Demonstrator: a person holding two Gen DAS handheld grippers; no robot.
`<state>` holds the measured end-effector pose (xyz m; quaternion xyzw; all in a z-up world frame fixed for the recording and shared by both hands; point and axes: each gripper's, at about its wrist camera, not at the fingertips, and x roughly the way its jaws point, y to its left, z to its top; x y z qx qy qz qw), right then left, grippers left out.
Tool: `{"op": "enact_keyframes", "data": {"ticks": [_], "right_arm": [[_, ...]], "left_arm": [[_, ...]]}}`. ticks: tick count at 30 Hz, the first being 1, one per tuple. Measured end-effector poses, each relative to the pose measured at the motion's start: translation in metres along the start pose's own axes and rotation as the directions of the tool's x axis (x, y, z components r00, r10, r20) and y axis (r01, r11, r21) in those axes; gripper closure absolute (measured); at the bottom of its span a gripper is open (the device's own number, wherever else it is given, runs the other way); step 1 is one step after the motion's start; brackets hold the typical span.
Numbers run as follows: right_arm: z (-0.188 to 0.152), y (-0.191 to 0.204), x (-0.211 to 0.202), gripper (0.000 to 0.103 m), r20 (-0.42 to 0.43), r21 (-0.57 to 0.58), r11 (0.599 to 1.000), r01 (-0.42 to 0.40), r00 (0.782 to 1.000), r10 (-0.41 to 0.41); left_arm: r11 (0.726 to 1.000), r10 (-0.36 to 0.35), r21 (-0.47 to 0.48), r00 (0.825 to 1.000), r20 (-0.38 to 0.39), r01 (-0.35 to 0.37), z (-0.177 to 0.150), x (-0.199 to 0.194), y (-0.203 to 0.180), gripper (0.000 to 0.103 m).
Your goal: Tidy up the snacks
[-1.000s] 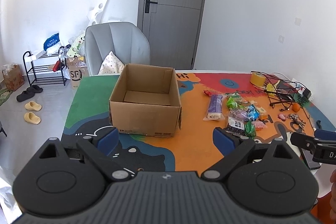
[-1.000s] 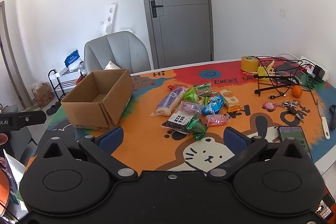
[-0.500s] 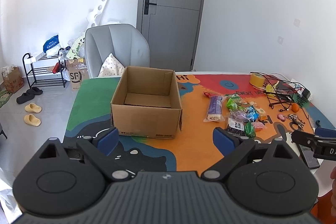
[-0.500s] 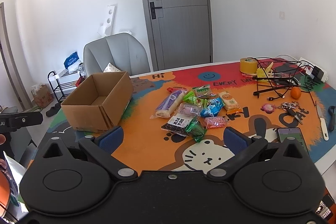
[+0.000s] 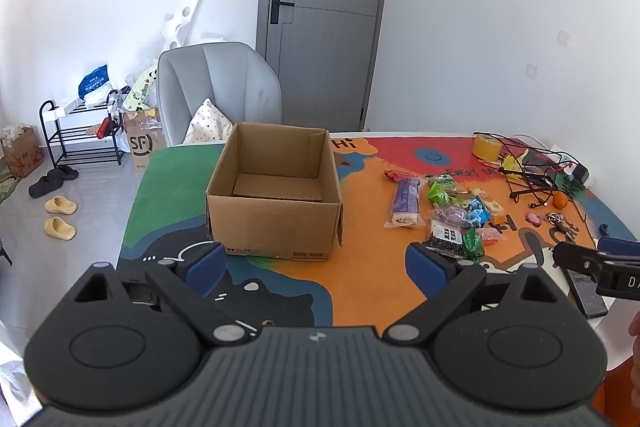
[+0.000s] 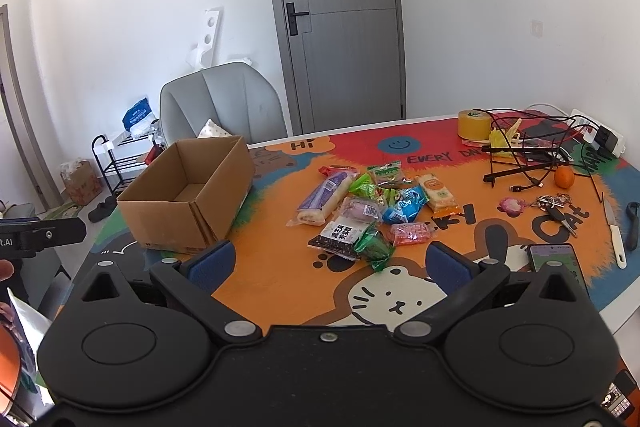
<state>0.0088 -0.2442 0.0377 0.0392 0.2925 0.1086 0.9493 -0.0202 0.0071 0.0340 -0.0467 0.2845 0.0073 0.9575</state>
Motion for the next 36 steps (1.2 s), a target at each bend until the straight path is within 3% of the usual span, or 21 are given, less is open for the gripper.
{"op": "enact_keyframes", "data": {"ticks": [14, 31, 36], "right_arm": [[0.001, -0.01, 0.02, 0.0, -0.035, -0.001, 1.0, -0.005, 0.999, 0.005], [-0.004, -0.05, 0.08, 0.0, -0.091, 0.041, 0.999, -0.009, 0.996, 0.013], [-0.001, -0.058, 0.093, 0.009, -0.094, 0.049, 0.998, -0.025, 0.995, 0.03]], "left_arm": [[1.0, 0.026, -0.003, 0.999, -0.022, -0.026, 0.002, 0.021, 0.006, 0.007], [0.999, -0.053, -0.012, 0.996, -0.071, 0.053, 0.008, 0.092, -0.032, 0.007], [0.997, -0.078, 0.006, 0.995, -0.064, 0.078, 0.013, 0.105, -0.05, 0.008]]}}
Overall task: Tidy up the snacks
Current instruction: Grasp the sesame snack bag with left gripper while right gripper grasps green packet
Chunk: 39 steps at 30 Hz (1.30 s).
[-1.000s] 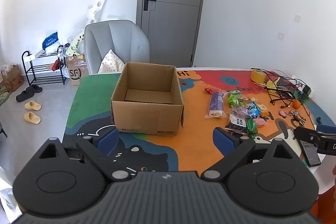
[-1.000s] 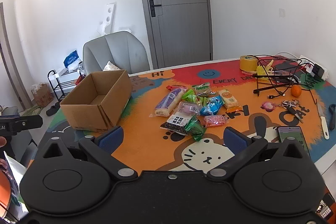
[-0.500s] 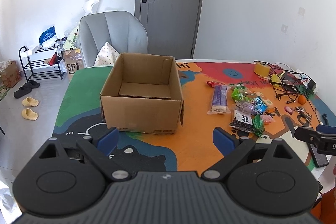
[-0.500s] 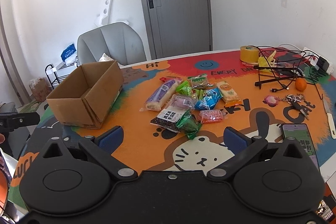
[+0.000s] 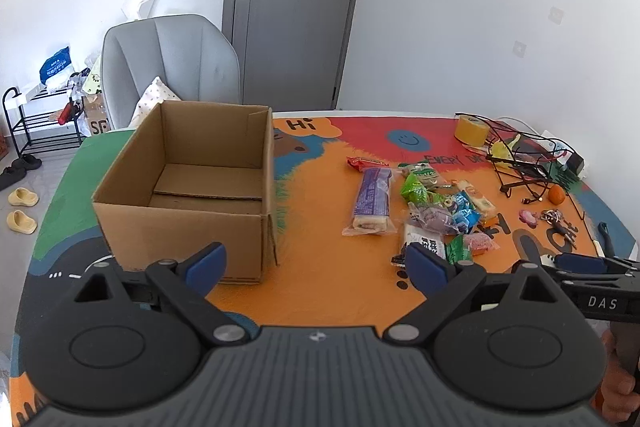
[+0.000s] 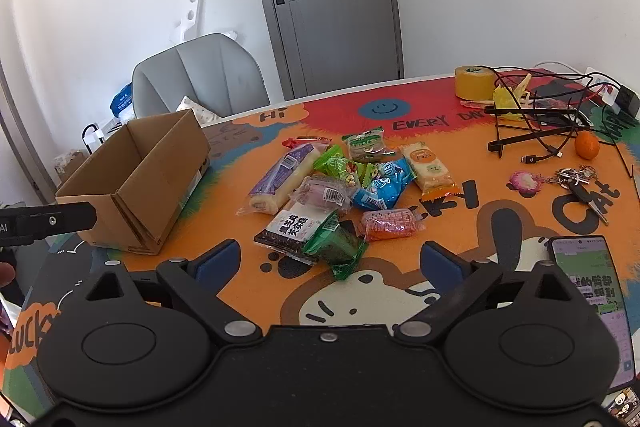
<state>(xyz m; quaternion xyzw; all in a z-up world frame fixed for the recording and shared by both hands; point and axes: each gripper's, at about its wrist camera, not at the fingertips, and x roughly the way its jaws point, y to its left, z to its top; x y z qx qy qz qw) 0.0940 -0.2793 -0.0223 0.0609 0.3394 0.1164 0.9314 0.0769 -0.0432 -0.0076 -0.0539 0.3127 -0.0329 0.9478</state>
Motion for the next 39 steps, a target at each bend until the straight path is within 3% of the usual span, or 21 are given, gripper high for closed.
{"op": "enact_keyframes", "data": {"ticks": [9, 14, 25, 35, 39], "right_arm": [[0.006, -0.02, 0.035, 0.034, -0.046, 0.068, 0.997, -0.032, 0.998, 0.035], [0.005, -0.029, 0.057, 0.042, -0.086, 0.112, 0.993, -0.038, 0.995, 0.048], [0.007, -0.039, 0.089, 0.044, -0.133, 0.185, 0.981, -0.066, 0.987, 0.092], [0.002, -0.048, 0.104, 0.056, -0.164, 0.228, 0.967, -0.111, 0.975, 0.15], [0.0, -0.051, 0.103, 0.077, -0.15, 0.25, 0.953, -0.17, 0.966, 0.212]], "left_arm": [[0.999, -0.039, -0.002, 0.999, -0.036, 0.039, 0.007, 0.037, -0.021, 0.01], [0.999, -0.045, 0.012, 0.997, -0.061, 0.046, 0.007, 0.061, -0.033, 0.013], [0.998, -0.058, 0.02, 0.992, -0.113, 0.06, 0.009, 0.1, -0.047, 0.019], [0.997, -0.068, 0.036, 0.987, -0.146, 0.074, 0.007, 0.122, -0.064, 0.019], [0.996, -0.07, 0.04, 0.986, -0.149, 0.077, 0.007, 0.127, -0.07, 0.019]]}}
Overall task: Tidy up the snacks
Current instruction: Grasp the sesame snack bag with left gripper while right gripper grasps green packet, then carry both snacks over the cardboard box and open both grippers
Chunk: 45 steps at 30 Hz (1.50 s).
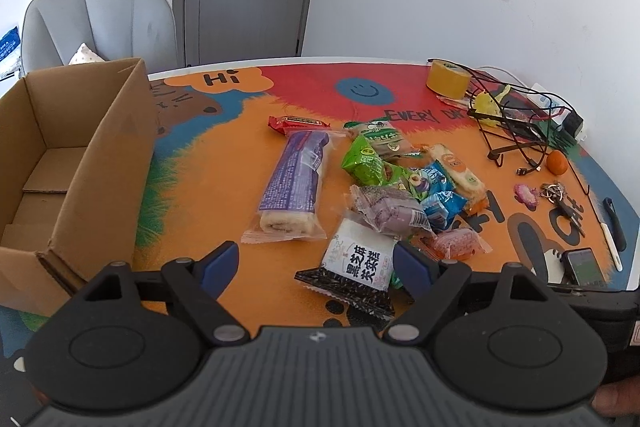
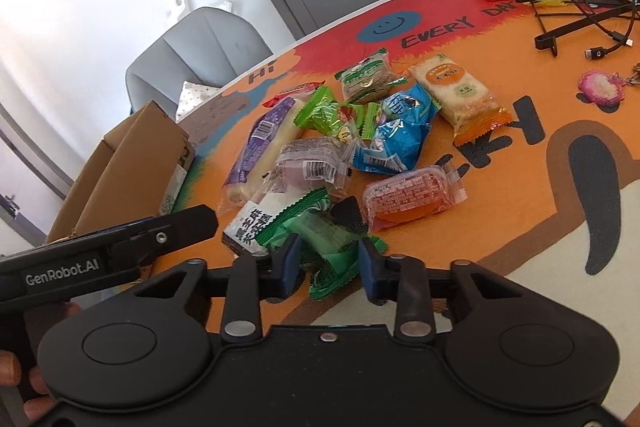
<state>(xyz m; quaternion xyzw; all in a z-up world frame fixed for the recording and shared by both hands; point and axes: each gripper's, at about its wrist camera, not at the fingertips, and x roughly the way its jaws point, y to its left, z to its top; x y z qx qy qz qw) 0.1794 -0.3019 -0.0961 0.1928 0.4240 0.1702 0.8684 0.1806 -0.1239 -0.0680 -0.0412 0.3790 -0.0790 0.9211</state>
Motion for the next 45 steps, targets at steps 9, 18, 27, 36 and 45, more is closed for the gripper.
{"op": "enact_keyframes", "data": {"ticks": [9, 18, 27, 36, 45], "right_arm": [[-0.001, -0.015, -0.013, 0.102, 0.02, 0.003, 1.0, -0.01, 1.0, 0.01], [-0.002, -0.032, -0.035, 0.102, 0.044, 0.032, 0.997, 0.064, 0.997, -0.065], [0.0, -0.024, -0.028, 0.048, 0.031, 0.026, 0.992, 0.127, 0.991, -0.128], [-0.004, -0.002, -0.01, 0.037, 0.008, -0.027, 0.989, 0.147, 0.989, -0.146], [-0.004, 0.012, 0.001, 0.034, 0.014, -0.042, 0.992, 0.119, 0.993, -0.118]], "left_arm": [[1.0, 0.0, 0.026, 0.999, -0.033, 0.001, -0.002, 0.02, -0.016, 0.019], [0.998, 0.014, 0.063, 0.998, -0.059, -0.011, -0.009, 0.044, -0.032, 0.019], [0.998, 0.015, 0.055, 0.997, -0.072, -0.011, -0.013, 0.05, -0.025, 0.044], [1.0, 0.003, 0.002, 0.997, -0.081, -0.003, -0.015, 0.035, -0.008, 0.057], [0.999, 0.029, -0.024, 0.999, -0.035, -0.03, -0.014, 0.009, 0.004, 0.057]]}}
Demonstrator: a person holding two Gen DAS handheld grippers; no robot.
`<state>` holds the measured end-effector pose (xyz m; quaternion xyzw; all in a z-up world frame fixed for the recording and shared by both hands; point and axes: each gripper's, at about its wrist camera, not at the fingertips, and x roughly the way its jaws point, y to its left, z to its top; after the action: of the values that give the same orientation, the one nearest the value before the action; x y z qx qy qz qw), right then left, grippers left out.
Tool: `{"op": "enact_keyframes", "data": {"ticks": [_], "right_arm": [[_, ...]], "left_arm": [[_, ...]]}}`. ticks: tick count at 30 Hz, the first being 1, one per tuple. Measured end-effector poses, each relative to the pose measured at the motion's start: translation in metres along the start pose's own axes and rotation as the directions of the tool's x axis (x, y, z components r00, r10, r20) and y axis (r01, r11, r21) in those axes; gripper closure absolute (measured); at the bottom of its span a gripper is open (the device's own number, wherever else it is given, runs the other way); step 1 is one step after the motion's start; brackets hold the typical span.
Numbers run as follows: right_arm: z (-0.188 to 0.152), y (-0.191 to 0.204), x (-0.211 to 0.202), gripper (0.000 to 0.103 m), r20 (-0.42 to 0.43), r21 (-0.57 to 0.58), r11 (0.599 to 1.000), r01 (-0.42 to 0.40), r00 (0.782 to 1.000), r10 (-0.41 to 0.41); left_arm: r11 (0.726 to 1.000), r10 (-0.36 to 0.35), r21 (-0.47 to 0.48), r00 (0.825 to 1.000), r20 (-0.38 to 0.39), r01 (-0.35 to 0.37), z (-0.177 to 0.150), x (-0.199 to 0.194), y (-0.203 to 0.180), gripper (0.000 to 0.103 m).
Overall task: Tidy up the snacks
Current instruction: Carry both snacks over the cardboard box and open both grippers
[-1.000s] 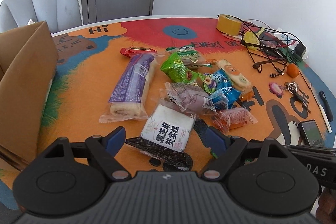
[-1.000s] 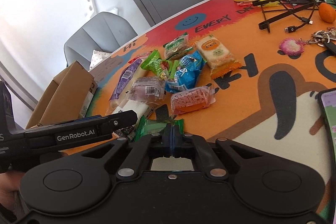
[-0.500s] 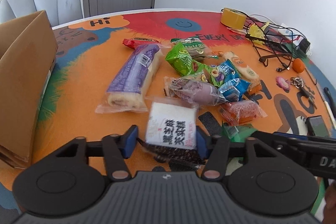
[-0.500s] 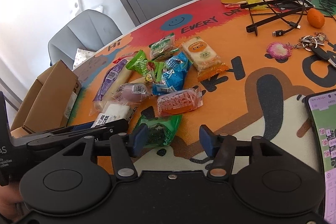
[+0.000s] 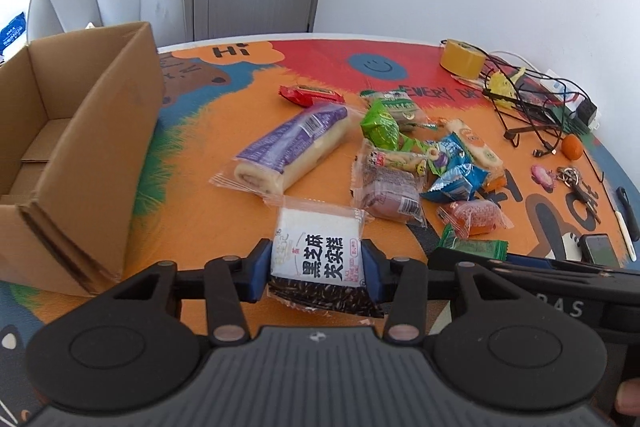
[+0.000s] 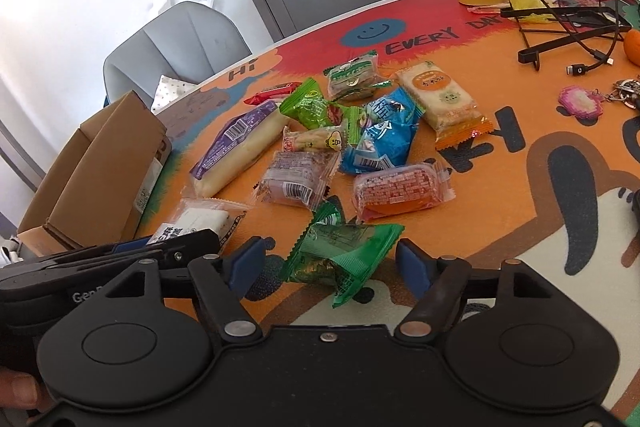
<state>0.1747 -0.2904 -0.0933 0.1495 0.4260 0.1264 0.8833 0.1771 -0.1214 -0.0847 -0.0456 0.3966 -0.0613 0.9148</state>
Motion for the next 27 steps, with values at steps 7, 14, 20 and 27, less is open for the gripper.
{"op": "enact_keyframes", "data": {"ticks": [7, 14, 20, 27], "right_arm": [[-0.002, -0.001, -0.004, 0.069, 0.021, 0.018, 0.998, -0.055, 0.998, 0.054], [0.004, 0.007, -0.02, 0.069, 0.07, 0.004, 0.996, -0.084, 0.994, 0.083], [0.016, 0.022, -0.027, 0.069, 0.11, -0.019, 0.995, -0.1, 0.989, 0.102], [0.029, 0.045, -0.031, 0.069, 0.145, -0.05, 0.992, -0.117, 0.982, 0.123]], "left_arm": [[0.999, 0.035, -0.02, 0.999, 0.04, -0.034, 0.002, -0.019, 0.01, 0.057], [0.998, 0.052, -0.032, 0.993, 0.103, -0.049, 0.011, -0.042, 0.015, 0.057], [0.997, 0.065, -0.045, 0.985, 0.16, -0.058, 0.023, -0.06, 0.021, 0.057], [0.995, 0.082, -0.064, 0.973, 0.214, -0.07, 0.035, -0.079, 0.033, 0.057]]}}
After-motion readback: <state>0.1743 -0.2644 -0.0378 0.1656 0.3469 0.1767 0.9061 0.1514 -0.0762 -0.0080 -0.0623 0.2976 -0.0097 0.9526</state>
